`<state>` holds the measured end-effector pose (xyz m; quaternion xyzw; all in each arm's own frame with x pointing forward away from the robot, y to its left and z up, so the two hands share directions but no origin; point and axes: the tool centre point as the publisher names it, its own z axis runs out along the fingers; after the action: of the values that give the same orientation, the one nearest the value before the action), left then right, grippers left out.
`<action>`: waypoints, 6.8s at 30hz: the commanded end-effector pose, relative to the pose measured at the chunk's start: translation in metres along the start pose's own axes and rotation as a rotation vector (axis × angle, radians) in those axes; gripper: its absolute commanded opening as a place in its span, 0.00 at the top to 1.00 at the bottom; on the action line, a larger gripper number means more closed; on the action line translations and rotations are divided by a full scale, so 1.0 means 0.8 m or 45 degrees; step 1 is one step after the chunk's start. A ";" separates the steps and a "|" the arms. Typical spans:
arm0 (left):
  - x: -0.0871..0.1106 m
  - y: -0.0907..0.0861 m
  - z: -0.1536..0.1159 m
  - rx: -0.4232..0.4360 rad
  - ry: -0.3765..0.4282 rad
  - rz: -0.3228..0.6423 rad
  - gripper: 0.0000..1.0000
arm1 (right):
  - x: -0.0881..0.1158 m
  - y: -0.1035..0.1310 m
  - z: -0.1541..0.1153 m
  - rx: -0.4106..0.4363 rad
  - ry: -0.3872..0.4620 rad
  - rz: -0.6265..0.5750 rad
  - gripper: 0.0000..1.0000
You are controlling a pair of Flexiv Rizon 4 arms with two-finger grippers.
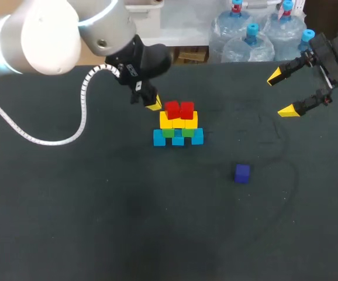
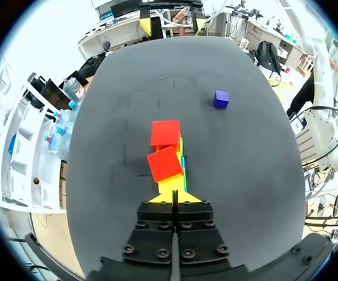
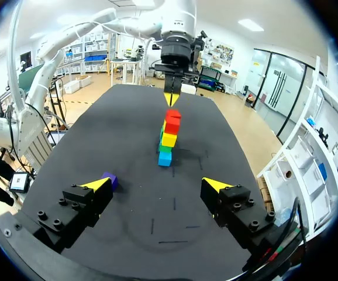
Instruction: Place the blue cubes, place green cubes on the blue cubes, place the yellow cubes on the green cubes, then place the red cubes on the yellow cubes, and place purple cube on the red cubes.
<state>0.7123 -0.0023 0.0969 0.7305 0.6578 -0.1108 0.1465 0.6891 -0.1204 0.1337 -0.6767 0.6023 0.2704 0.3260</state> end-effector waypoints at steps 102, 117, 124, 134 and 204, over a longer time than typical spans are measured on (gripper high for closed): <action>0.103 -0.034 -0.081 -0.035 -0.304 0.152 0.53 | 0.000 -0.001 0.001 0.000 -0.001 -0.001 0.00; 0.159 -0.061 -0.112 -0.006 -0.464 0.255 0.00 | 0.000 -0.001 0.001 0.000 -0.001 -0.001 1.00; 0.165 -0.061 -0.111 -0.002 -0.420 0.249 0.00 | 0.000 -0.001 0.001 0.000 -0.001 -0.001 1.00; 0.165 -0.061 -0.111 -0.002 -0.420 0.249 0.00 | 0.000 -0.001 0.001 0.000 -0.001 -0.001 1.00; 0.165 -0.061 -0.111 -0.002 -0.420 0.249 0.00 | -0.070 -0.060 0.191 -0.122 -0.168 -0.013 1.00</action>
<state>0.6763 0.1556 0.1303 0.7624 0.5520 -0.2146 0.2609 0.7278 0.0304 0.0844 -0.6733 0.5637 0.3389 0.3376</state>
